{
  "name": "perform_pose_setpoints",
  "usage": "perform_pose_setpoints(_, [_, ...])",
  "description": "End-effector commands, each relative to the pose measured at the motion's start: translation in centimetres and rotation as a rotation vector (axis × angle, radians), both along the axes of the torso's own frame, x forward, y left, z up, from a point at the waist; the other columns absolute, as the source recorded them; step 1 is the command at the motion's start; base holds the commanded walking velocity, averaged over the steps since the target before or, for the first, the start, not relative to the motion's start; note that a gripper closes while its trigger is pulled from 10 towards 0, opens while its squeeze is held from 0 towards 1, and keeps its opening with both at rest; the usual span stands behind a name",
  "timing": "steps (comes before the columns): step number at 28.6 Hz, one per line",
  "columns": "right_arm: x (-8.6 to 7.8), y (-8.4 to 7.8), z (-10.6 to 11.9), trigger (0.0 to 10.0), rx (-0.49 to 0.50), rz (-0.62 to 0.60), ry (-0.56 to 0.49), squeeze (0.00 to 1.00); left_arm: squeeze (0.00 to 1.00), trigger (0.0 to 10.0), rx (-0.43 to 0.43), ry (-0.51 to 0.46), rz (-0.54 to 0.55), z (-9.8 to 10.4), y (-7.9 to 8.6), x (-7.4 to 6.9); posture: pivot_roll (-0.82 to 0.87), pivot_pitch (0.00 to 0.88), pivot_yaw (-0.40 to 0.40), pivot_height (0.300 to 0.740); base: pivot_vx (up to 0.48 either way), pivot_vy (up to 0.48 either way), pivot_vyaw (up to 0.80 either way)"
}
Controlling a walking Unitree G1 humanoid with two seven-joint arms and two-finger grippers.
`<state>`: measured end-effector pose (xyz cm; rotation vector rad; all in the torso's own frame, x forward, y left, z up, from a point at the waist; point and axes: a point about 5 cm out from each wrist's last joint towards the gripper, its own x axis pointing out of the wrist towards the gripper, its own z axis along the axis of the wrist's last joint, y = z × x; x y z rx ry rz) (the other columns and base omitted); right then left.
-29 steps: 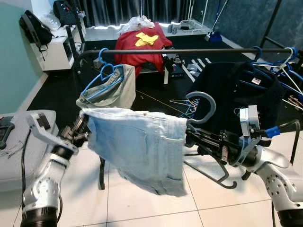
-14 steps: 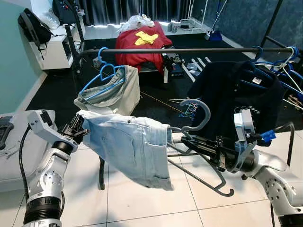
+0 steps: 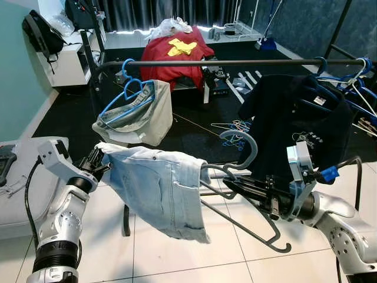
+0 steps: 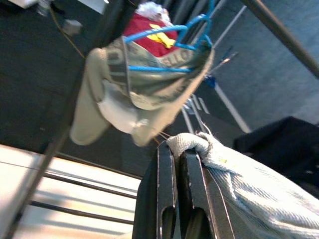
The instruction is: Hang hanger
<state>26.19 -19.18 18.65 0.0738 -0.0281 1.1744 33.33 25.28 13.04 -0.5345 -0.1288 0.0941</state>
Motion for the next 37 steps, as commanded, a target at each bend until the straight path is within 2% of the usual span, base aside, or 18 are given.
perform_pose_setpoints(1, [-0.4,-1.3,0.8,10.0,0.006,-0.026,-0.027,0.00,0.00,0.0,0.009,0.003,0.252,0.7,5.0,-1.5,-0.02,0.052,0.045,0.740,0.000,0.000,0.00])
perform_pose_setpoints(8, [-0.5,-1.2,0.7,10.0,0.003,-0.025,-0.018,0.00,0.00,0.0,0.043,0.005,0.297,1.2,5.8,-1.2,-0.02,0.056,0.050,0.740,0.000,0.000,0.00])
perform_pose_setpoints(12, [-0.5,-1.1,0.6,10.0,0.003,-0.029,-0.018,0.00,0.00,0.0,0.099,-0.050,0.231,2.5,5.1,-0.6,-0.02,0.057,0.050,0.740,0.000,0.000,0.00])
perform_pose_setpoints(13, [-0.5,-1.0,0.6,10.0,0.004,-0.030,-0.019,0.00,0.00,2.0,0.127,-0.086,0.185,3.2,4.5,-0.3,-0.02,0.058,0.049,0.740,0.000,0.000,0.00])
perform_pose_setpoints(14, [-0.4,-0.9,0.6,10.0,0.003,-0.030,-0.020,0.00,0.00,7.0,0.160,-0.108,0.148,3.7,4.1,-0.1,-0.02,0.057,0.050,0.740,0.000,0.000,0.00])
perform_pose_setpoints(15, [-0.4,-0.9,0.6,10.0,0.001,-0.030,-0.021,0.00,0.00,9.9,0.206,-0.130,0.101,4.4,3.5,0.1,-0.02,0.057,0.049,0.740,0.000,0.000,0.00])
perform_pose_setpoints(17, [-0.4,-0.8,0.5,10.0,-0.001,-0.030,-0.022,0.00,0.00,9.9,0.235,-0.141,0.075,4.8,3.1,0.3,-0.02,0.057,0.049,0.740,0.000,0.000,0.00])
perform_pose_setpoints(18, [-0.4,-0.8,0.5,10.0,-0.006,-0.030,-0.022,0.00,0.00,0.7,0.267,-0.160,0.046,5.6,2.6,0.6,-0.02,0.058,0.048,0.740,0.000,0.000,0.00])
perform_pose_setpoints(19, [-0.3,-0.8,0.5,10.0,-0.013,-0.032,-0.023,0.00,0.00,0.0,0.284,-0.204,-0.003,6.9,2.0,0.9,-0.02,0.057,0.049,0.740,0.000,0.000,0.00])
perform_pose_setpoints(21, [-0.2,-0.8,0.4,10.0,-0.025,-0.039,-0.023,0.00,0.00,0.0,0.312,-0.270,-0.086,8.9,0.9,1.3,-0.02,0.057,0.050,0.740,0.000,0.000,0.00])
perform_pose_setpoints(27, [-0.3,-0.7,-0.1,10.0,-0.060,-0.041,-0.024,0.00,0.00,0.0,0.301,-0.285,-0.174,10.7,-0.1,1.7,-0.02,0.055,0.056,0.740,0.000,0.000,0.00])
perform_pose_setpoints(28, [-0.3,-0.7,-0.2,10.0,-0.067,-0.046,-0.024,0.00,0.00,0.0,0.282,-0.297,-0.240,11.3,-0.7,1.6,-0.02,0.055,0.058,0.740,0.000,0.000,0.00])
perform_pose_setpoints(30, [-0.3,-0.7,-0.3,10.0,-0.072,-0.050,-0.024,0.00,0.00,0.0,0.271,-0.307,-0.289,11.7,-1.1,1.5,-0.01,0.054,0.060,0.740,0.000,0.000,0.00])
perform_pose_setpoints(31, [-0.2,-0.8,-0.3,10.0,-0.069,-0.059,-0.028,0.00,0.00,0.0,0.283,-0.297,-0.351,11.8,-1.5,1.4,-0.01,0.053,0.061,0.740,0.000,0.000,0.00])
perform_pose_setpoints(32, [-0.2,-0.8,-0.3,10.0,-0.069,-0.059,-0.028,0.00,0.00,0.0,0.283,-0.297,-0.351,11.8,-1.5,1.4,-0.01,0.053,0.061,0.740,0.000,0.000,0.00])
perform_pose_setpoints(34, [-0.1,-0.8,-0.3,10.0,-0.063,-0.073,-0.037,0.00,0.00,0.0,0.357,-0.229,-0.430,11.4,-2.2,1.1,-0.01,0.054,0.063,0.740,0.000,0.000,0.00])
perform_pose_setpoints(36, [-0.1,-0.9,-1.1,10.0,-0.143,-0.074,-0.032,0.00,0.00,0.0,0.337,-0.191,-0.331,11.7,-1.1,1.5,-0.01,0.054,0.060,0.740,0.000,0.000,0.00])
perform_pose_setpoints(37, [-0.1,-0.9,-1.1,10.0,-0.143,-0.074,-0.032,0.00,0.00,0.0,0.337,-0.191,-0.331,11.7,-1.1,1.5,-0.01,0.054,0.060,0.740,0.000,0.000,0.00])
